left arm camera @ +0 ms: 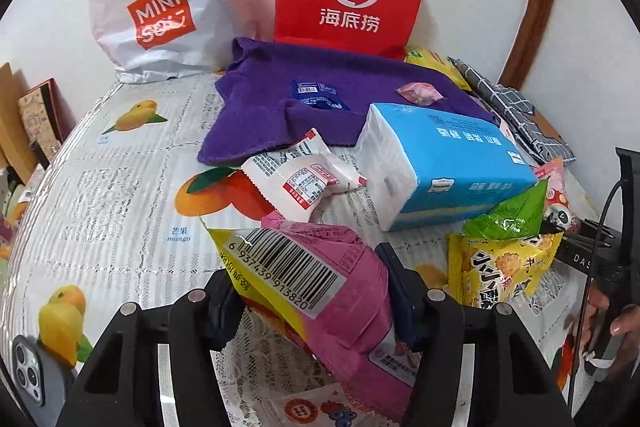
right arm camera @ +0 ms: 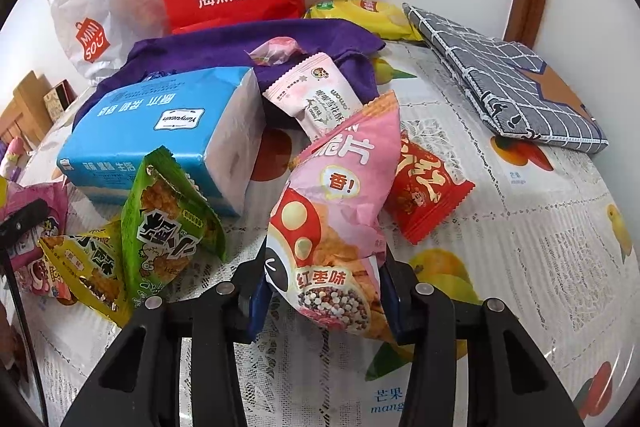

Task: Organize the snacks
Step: 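Lift both pink chip bags and carry them toward the purple cloth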

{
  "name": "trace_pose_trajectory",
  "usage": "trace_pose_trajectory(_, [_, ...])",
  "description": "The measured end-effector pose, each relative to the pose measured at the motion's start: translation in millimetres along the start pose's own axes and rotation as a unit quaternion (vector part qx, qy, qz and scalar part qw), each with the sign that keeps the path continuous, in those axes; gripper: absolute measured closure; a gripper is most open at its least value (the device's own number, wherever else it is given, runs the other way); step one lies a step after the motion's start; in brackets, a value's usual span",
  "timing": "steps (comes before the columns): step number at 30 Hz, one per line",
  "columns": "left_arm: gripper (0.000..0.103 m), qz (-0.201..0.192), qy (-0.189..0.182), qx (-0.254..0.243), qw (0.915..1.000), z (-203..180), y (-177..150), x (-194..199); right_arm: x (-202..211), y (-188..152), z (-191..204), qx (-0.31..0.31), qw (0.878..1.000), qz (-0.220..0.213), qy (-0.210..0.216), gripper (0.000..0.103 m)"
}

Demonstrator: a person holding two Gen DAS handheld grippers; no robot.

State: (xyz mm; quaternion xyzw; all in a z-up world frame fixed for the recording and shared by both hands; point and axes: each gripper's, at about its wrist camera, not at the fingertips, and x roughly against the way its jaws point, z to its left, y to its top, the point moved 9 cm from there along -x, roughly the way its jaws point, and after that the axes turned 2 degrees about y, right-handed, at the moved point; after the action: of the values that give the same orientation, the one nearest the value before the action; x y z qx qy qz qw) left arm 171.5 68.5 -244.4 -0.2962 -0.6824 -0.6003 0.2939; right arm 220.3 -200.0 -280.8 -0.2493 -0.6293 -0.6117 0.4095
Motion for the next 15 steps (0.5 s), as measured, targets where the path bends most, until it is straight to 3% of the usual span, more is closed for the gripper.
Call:
trace_pose_trajectory(7, [0.045,0.030,-0.042,0.045,0.9977,7.8,-4.9,-8.0,-0.2,-0.2,-0.2,0.003,1.000,0.000,-0.005,0.057])
trace_pose_trajectory(15, [0.047,0.013,-0.017,0.012,0.9997,2.8,-2.5,-3.8,-0.2,-1.2,1.1,0.001,1.000,-0.001,-0.002,0.058])
